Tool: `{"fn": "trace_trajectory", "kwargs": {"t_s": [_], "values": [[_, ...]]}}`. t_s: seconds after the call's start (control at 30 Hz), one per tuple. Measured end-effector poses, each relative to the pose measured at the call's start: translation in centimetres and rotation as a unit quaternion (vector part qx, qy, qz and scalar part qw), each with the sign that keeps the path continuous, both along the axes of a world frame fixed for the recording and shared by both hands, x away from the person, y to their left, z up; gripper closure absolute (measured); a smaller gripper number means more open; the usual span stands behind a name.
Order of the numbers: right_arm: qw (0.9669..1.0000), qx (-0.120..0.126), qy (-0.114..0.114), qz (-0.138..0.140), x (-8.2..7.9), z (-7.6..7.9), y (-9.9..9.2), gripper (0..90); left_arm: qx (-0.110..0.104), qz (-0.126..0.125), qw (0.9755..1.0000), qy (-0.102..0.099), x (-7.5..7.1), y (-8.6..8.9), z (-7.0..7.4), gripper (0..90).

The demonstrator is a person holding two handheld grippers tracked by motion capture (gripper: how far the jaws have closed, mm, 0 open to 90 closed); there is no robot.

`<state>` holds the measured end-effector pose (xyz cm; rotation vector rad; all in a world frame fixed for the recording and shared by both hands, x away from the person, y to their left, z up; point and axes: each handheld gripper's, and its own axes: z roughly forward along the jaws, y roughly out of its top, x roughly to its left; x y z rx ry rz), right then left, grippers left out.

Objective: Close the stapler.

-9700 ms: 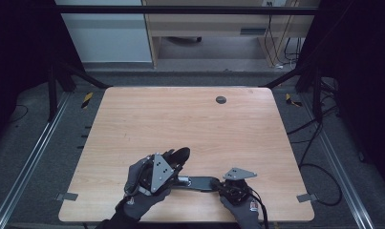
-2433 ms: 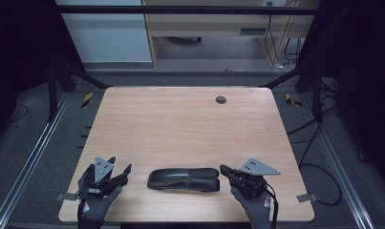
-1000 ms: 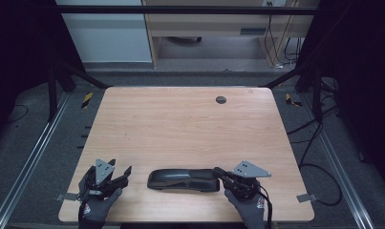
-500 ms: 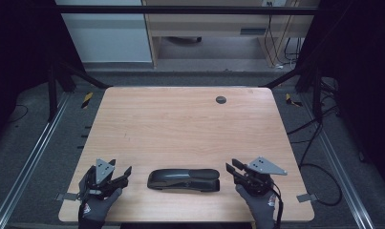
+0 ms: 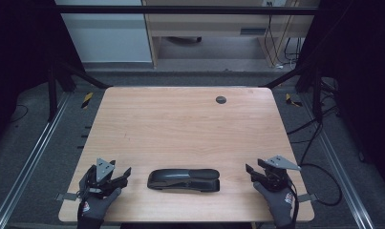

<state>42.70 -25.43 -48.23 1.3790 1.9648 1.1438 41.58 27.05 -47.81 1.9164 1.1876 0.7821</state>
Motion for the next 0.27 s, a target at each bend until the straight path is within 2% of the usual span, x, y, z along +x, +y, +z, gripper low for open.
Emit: {"fn": "trace_trajectory", "kwargs": {"t_s": [0.17,0.2,0.27], "values": [[0.9996,-0.012,0.005,-0.026,0.2,-0.6,-1.9,41.6,0.004,0.002,1.0000,0.008,0.3,0.4,-0.4,33.7],[0.9995,-0.006,0.010,-0.029,0.1,-0.7,-2.3,40.7,0.004,0.003,1.0000,0.008,0.3,0.4,-0.4,33.7],[0.9992,-0.011,0.013,-0.036,0.1,-0.9,-2.9,40.4,0.008,0.003,0.9999,0.011,0.4,0.6,-0.4,34.2]]}}
